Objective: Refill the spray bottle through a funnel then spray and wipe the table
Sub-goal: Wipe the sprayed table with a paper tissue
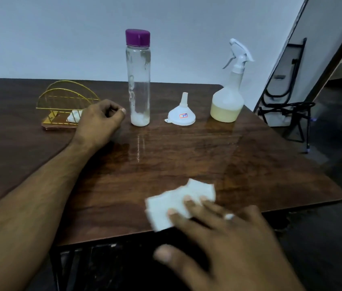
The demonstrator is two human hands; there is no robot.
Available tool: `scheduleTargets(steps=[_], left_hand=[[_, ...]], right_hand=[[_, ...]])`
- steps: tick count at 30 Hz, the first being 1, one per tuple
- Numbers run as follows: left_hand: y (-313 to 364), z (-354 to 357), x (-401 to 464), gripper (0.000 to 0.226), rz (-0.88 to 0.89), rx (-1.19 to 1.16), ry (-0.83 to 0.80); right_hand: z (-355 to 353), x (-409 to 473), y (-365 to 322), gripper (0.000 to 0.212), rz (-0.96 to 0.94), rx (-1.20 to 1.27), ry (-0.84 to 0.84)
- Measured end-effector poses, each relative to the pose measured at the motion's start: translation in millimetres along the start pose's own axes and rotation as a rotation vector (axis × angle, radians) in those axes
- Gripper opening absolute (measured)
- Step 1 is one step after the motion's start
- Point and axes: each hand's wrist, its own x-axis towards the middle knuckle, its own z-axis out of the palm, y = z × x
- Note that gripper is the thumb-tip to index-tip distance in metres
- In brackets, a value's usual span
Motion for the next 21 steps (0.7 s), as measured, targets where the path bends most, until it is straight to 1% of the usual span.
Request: scheduleTargets(steps=[1,2,3,4,6,7,10,12,14,16,18,21], left_hand=[[0,0,0,0.013,0.001,0.009,-0.001],[1,1,1,0.013,0.007,0.015,-0.001],[1,2,2,0.012,0.011,0.017,0.000],[0,1,2,0.011,0.014,0.014,0.002],[1,1,3,0.010,0.014,0.014,0.001],[2,1,2,0.010,0.012,0.016,0.000],[3,2,1,0.011,-0.002,0.012,0.004],[5,2,1,0.011,-0.018,0.017,0.009],[5,0,0,0.012,-0.022,0.016,0.011],[6,1,1,0.012,-0.023,0.012,0.014],[6,2,2,0.011,-0.026,0.012,0.010],[4,3,4,0.011,-0.009,0.024,-0.016]], right_hand=[[-10,-5,21,0.072,0.070,-0.049,-0.023],[-22,-7,41,0.075,0.170,-0.121,-0.090],[-34,-4,58,0.081,0.289,-0.209,-0.182],[-43,0,77,0.091,0.386,-0.261,-0.231],[-50,13,113,0.106,0.518,-0.220,-0.228],[-51,26,125,0.108,0.538,-0.183,-0.213],[-36,79,130,0.103,0.463,-0.141,-0.208],[-19,107,115,0.107,0.358,-0.119,-0.222],[-9,110,92,0.105,0.246,-0.079,-0.226],[-9,81,75,0.097,0.175,-0.060,-0.216],[-17,46,75,0.093,0.185,-0.098,-0.195],[-34,35,117,0.100,0.370,-0.156,-0.200]])
